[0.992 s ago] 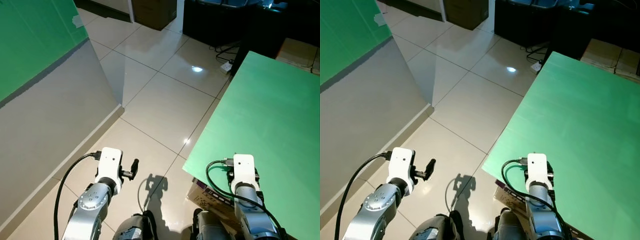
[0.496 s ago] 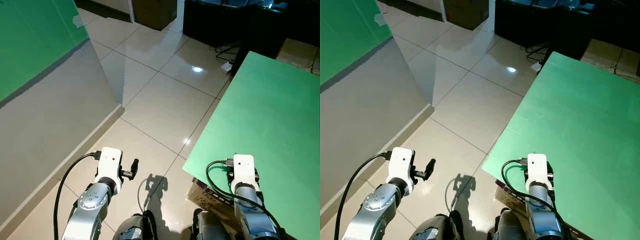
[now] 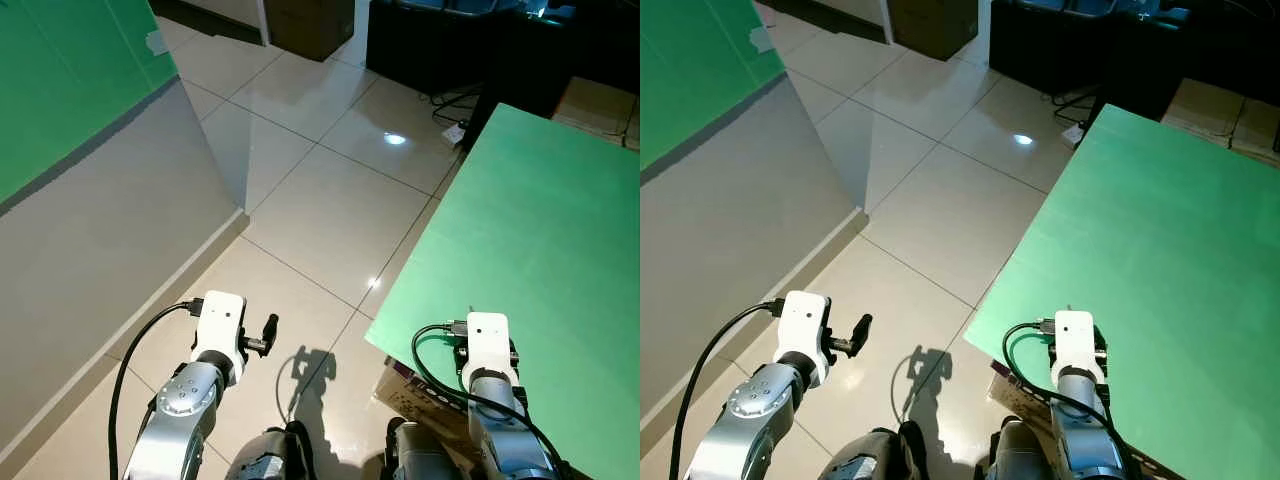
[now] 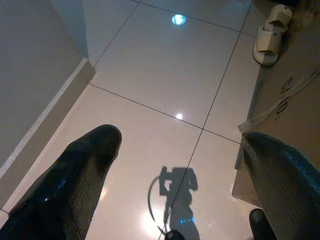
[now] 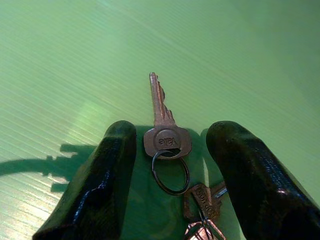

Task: Hang keys on a hook

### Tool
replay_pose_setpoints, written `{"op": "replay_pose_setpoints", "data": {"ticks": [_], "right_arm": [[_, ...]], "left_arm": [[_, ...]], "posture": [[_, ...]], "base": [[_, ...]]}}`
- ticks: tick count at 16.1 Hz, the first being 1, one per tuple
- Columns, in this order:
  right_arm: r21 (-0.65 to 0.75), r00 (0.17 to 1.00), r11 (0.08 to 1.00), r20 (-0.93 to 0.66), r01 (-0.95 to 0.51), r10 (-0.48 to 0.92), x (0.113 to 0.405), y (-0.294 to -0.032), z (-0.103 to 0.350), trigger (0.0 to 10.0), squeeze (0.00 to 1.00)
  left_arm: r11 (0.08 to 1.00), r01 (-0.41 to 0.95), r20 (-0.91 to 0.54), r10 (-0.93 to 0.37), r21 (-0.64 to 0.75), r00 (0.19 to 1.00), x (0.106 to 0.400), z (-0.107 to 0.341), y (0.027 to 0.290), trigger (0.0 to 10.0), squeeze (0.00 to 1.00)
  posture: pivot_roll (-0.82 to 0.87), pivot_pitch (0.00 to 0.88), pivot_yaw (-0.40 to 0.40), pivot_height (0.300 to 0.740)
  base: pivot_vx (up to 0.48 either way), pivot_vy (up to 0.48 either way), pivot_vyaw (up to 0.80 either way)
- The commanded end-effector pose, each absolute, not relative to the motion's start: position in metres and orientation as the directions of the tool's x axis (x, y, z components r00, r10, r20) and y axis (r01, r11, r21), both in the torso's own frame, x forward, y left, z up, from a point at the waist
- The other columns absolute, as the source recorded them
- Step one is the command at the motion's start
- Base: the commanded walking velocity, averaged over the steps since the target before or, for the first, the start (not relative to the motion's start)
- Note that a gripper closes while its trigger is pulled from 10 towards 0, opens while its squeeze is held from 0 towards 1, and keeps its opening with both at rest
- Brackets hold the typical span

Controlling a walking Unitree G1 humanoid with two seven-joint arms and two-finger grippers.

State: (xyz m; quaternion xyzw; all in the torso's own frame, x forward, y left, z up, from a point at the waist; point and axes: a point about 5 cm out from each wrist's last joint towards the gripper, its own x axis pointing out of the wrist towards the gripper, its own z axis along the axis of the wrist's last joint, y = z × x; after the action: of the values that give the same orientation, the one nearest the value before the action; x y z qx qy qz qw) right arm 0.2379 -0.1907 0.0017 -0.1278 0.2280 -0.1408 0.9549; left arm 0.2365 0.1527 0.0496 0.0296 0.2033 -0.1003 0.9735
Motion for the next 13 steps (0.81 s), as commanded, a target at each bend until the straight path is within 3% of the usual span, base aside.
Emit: {"op": "replay_pose_setpoints", "data": {"ticks": [1,4,5,6,13], "right_arm": [[-0.314,0.835,0.929,-0.443,0.196,-0.326,0.2291,-0.1883,-0.0072,10.0,0.00],[-0.316,0.833,0.928,-0.445,0.199,-0.330,0.2289,-0.1895,-0.0082,10.0,0.00],[-0.316,0.832,0.927,-0.444,0.201,-0.332,0.2287,-0.1897,-0.0082,9.5,0.00],[-0.316,0.832,0.927,-0.443,0.203,-0.333,0.2278,-0.1901,-0.0083,0.0,0.00],[-0.319,0.826,0.925,-0.449,0.207,-0.340,0.2228,-0.1919,-0.0106,0.0,0.00]], "left_arm": [[0.979,0.203,-0.417,-0.174,0.025,0.892,0.2343,0.0463,0.1555,10.0,0.00],[0.979,0.204,-0.418,-0.175,0.025,0.891,0.2347,0.0464,0.1553,10.0,0.00],[0.979,0.204,-0.418,-0.175,0.025,0.891,0.2347,0.0464,0.1552,10.0,0.00],[0.978,0.206,-0.419,-0.177,0.025,0.891,0.2342,0.0463,0.1549,10.0,0.00],[0.978,0.207,-0.422,-0.178,0.022,0.889,0.2326,0.0458,0.1541,10.0,0.00]], "posture": [[-0.16,0.199,0.105,0.740],[-0.16,0.202,0.108,0.740],[-0.16,0.202,0.108,0.740],[-0.17,0.206,0.108,0.740],[-0.16,0.212,0.107,0.740]], "base": [[0.000,0.000,0.00],[0.000,0.000,0.00],[0.000,0.000,0.00],[0.000,0.000,0.00],[0.000,0.000,0.00]]}}
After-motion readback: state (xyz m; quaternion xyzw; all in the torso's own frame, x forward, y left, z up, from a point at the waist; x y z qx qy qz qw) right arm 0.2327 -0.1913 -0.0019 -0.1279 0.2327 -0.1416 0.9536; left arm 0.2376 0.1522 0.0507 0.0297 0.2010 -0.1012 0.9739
